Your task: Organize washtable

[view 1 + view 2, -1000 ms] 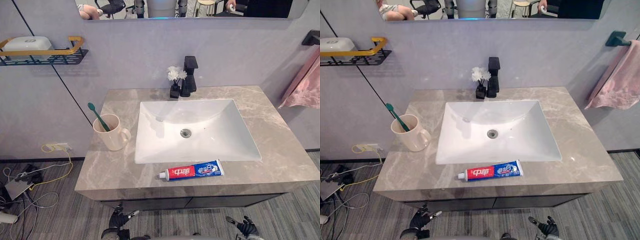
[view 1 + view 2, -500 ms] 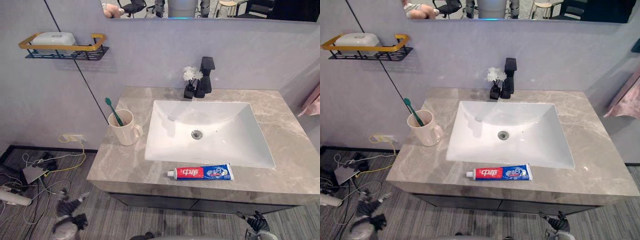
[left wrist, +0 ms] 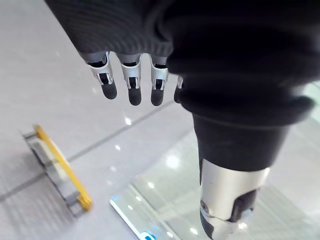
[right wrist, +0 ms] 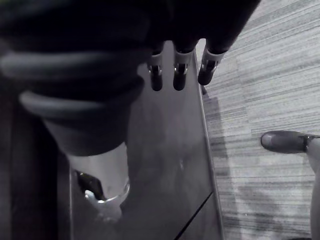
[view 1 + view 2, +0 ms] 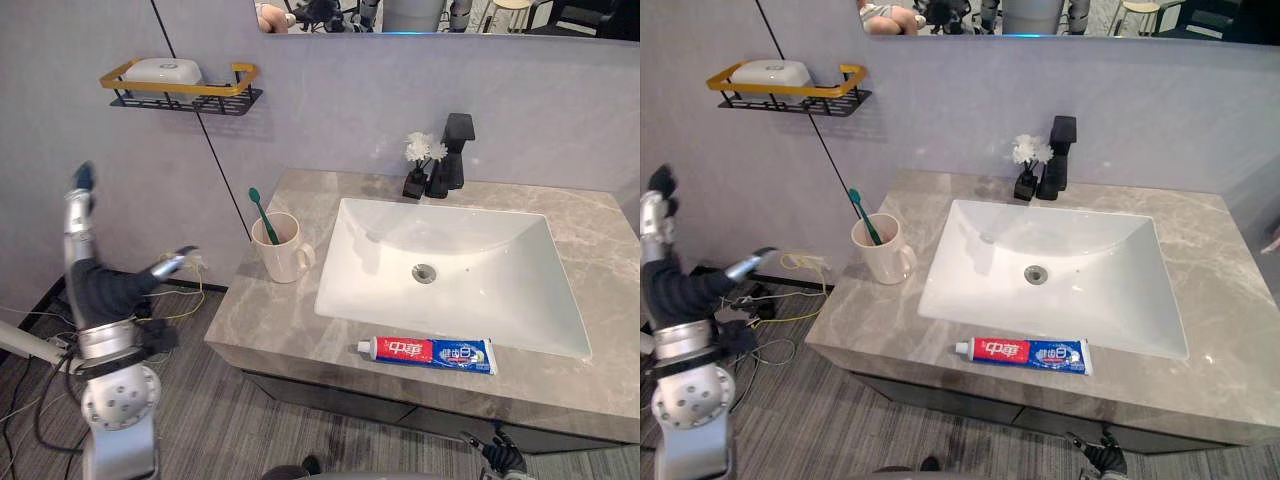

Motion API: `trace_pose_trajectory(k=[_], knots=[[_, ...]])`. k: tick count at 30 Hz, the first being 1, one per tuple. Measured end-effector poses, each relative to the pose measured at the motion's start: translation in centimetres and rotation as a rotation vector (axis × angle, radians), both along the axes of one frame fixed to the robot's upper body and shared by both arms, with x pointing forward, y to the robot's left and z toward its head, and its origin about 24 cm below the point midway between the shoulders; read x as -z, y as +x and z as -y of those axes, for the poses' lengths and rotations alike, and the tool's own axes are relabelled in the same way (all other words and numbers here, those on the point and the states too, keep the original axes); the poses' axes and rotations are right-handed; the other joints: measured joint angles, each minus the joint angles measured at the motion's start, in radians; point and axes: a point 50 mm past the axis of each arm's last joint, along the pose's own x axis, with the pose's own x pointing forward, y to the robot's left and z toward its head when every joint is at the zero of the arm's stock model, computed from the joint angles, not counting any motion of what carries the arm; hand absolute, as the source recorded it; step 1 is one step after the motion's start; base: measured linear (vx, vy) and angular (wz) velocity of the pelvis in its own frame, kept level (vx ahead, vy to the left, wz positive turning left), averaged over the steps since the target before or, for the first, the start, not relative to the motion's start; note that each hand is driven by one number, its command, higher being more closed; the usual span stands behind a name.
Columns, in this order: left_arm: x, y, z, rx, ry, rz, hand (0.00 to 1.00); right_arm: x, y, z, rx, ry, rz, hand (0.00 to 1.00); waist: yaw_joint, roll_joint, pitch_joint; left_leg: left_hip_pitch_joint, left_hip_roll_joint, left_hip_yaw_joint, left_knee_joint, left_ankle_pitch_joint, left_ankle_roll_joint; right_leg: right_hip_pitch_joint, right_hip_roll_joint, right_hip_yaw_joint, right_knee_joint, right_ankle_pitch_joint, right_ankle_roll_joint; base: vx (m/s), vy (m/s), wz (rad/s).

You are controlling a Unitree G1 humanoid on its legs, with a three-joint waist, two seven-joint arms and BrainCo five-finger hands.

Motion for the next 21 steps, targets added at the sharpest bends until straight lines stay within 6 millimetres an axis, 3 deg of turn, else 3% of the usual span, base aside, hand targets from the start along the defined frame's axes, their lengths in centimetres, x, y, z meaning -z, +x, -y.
trace_pose_trajectory(k=[2, 6, 9, 17, 21], knots=[[0.2, 0.0, 2.1, 0.093, 0.044, -0.01, 0.0, 0.1, 0.2, -0.6, -0.034, 0.007, -0.005, 0.0, -0.016, -0.005, 0.003, -0.001, 0.0, -0.013, 0.002, 0.0, 0.0, 0.0, -0.004, -0.014, 0.017, -0.012, 0.004, -0.04, 0.002, 0.18], [0.8, -0.2, 6.7, 0.335, 0.075, -0.045, 0.0, 0.7, -0.4, -1.7, -0.077, 0.035, -0.044, 0.0, -0.017, -0.005, 0.004, -0.006, 0.002, -0.013, 0.001, 0.0, 0.0, -0.004, -0.003, -0.014, 0.016, -0.012, 0.004, -0.02, 0.004, 0.04], [1.2, 0.0, 8.7, 0.451, 0.095, -0.064, 0.0, 1.0, -0.6, -2.1, -0.094, 0.044, -0.062, 0.0, -0.019, -0.004, 0.003, -0.005, 0.004, -0.005, 0.003, 0.0, 0.0, -0.006, -0.001, -0.004, 0.015, -0.011, 0.005, 0.01, 0.009, -0.09], [4.5, 2.0, 13.2, 0.621, 0.153, -0.228, 0.0, 1.1, -0.8, -2.4, -0.097, 0.051, -0.074, 0.0, -0.021, -0.007, 0.003, -0.012, 0.015, 0.012, 0.004, 0.0, -0.001, -0.018, 0.007, 0.007, 0.014, -0.011, 0.004, 0.01, 0.002, -0.05], [6.7, 3.1, 14.2, 0.625, 0.221, -0.329, 0.0, 1.1, -0.7, -2.5, -0.098, 0.052, -0.07, 0.0, -0.027, -0.012, 0.006, 0.01, 0.015, 0.012, 0.003, 0.0, -0.001, 0.003, 0.007, 0.005, 0.013, -0.011, 0.003, -0.01, 0.003, 0.0]])
